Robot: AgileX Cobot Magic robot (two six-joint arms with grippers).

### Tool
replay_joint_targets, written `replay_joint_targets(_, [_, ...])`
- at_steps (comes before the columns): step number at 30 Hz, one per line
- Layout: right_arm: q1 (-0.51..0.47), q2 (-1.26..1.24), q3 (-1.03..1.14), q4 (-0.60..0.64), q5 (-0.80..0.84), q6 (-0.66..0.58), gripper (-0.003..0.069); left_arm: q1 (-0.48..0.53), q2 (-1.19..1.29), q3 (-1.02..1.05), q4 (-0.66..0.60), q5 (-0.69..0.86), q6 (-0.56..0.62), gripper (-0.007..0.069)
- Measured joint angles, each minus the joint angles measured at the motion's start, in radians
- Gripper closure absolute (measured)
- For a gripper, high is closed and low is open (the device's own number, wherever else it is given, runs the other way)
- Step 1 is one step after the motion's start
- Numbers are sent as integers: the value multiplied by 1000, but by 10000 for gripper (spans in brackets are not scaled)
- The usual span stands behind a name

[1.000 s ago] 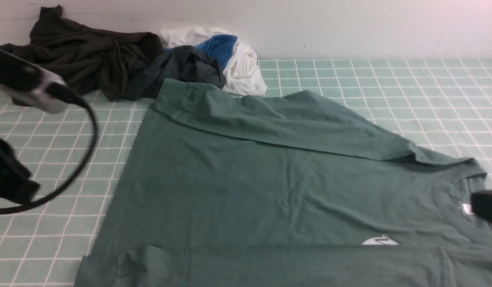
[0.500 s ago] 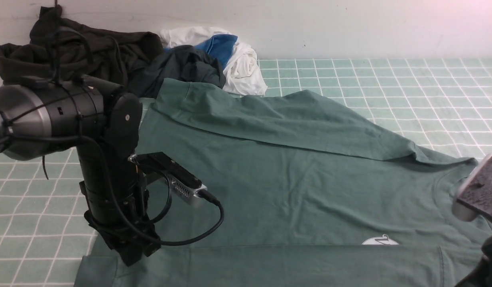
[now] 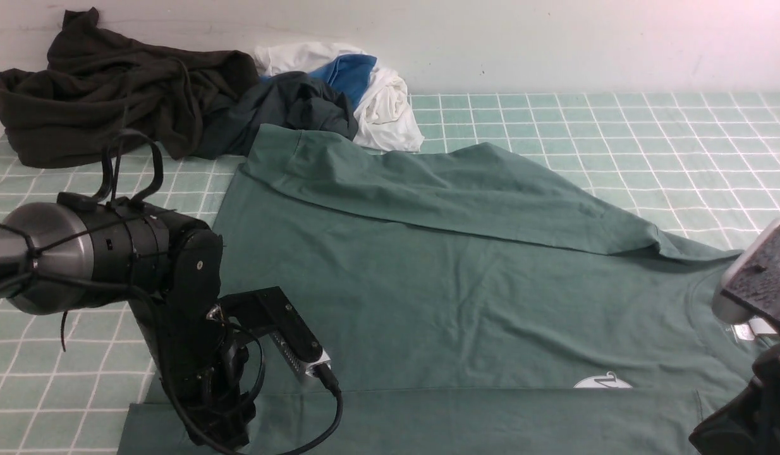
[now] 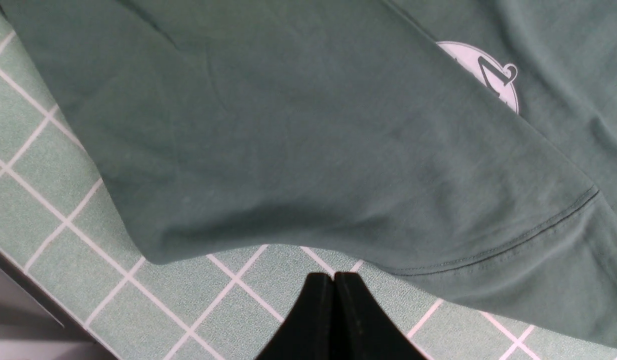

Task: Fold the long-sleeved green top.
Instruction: Use the left arm to clamp the cuff closest to it

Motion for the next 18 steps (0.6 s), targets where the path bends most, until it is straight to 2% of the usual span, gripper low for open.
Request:
replay_joint_targets(4, [0, 0, 0, 0, -3, 0, 676, 0, -8, 12, -17, -19, 23, 184])
replay_joint_targets(7, [0, 0, 0, 1, -7, 0, 676, 0, -10, 14, -27, -23, 24, 230])
replay_joint_targets(9, [0, 0, 0, 2, -7, 0, 676, 0, -10, 14, -32, -24, 24, 286])
replay_joint_targets(10, [0, 0, 0, 4, -7, 0, 676, 0, -10, 14, -37, -28, 24, 389])
replay_joint_targets(11, [0, 0, 0, 4, -7, 0, 676, 0, -10, 14, -37, -29, 24, 389])
replay_joint_targets(12, [0, 0, 0, 4, -7, 0, 676, 0, -10, 14, -39, -33, 24, 507])
replay_joint_targets(14, [0, 0, 0, 5, -7, 0, 676, 0, -12, 11, -40, -29, 24, 584])
replay_joint_targets(18, [0, 0, 0, 7, -10, 1, 676, 0, -22, -20, -47, 14, 24, 620])
